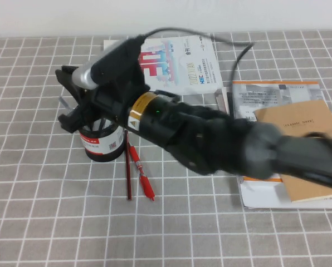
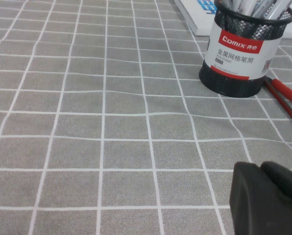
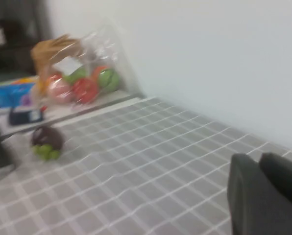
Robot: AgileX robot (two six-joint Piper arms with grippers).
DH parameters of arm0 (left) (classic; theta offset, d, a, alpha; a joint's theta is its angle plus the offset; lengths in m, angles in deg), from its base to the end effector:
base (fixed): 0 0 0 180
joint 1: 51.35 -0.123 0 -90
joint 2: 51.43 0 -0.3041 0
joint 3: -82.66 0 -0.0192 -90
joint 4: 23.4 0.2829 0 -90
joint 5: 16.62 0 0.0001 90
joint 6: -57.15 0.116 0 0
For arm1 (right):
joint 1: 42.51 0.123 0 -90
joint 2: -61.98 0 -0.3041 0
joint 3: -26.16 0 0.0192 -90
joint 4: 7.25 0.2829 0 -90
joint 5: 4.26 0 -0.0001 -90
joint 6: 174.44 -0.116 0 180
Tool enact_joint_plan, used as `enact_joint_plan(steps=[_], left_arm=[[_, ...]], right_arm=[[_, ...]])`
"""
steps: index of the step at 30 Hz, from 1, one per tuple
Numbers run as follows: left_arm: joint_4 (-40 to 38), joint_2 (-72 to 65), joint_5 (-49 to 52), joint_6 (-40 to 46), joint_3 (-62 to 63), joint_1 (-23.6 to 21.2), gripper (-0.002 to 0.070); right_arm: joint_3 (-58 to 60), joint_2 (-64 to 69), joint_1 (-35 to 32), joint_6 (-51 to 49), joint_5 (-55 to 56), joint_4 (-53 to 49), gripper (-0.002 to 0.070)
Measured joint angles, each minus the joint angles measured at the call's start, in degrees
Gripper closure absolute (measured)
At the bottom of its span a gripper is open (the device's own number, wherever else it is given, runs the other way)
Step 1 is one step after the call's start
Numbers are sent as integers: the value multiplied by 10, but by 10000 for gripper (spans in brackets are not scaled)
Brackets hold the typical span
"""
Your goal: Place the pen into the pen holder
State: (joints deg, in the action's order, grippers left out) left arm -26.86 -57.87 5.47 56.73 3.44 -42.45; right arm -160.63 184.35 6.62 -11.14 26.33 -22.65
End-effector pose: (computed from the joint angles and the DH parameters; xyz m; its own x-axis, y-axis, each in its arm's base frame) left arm 0.0874 -0.0164 0.1623 -0.3111 -0.0153 -0.9502 0.1567 0.9854 -0.0671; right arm 0.3421 0.4193 0.2831 -0.0024 0.0860 -0.9963 -0.8388 0.5423 0.0488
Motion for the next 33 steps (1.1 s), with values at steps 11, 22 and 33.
enact_joint_plan(steps=[11, 22, 33], left_arm=[[0, 0, 0, 0, 0, 0, 680], [0, 0, 0, 0, 0, 0, 680], [0, 0, 0, 0, 0, 0, 680]], right_arm=[[325, -255, 9, 0, -35, -21, 688], [576, -402, 9, 0, 1, 11, 688], [762, -417, 9, 213, 298, 189, 688]])
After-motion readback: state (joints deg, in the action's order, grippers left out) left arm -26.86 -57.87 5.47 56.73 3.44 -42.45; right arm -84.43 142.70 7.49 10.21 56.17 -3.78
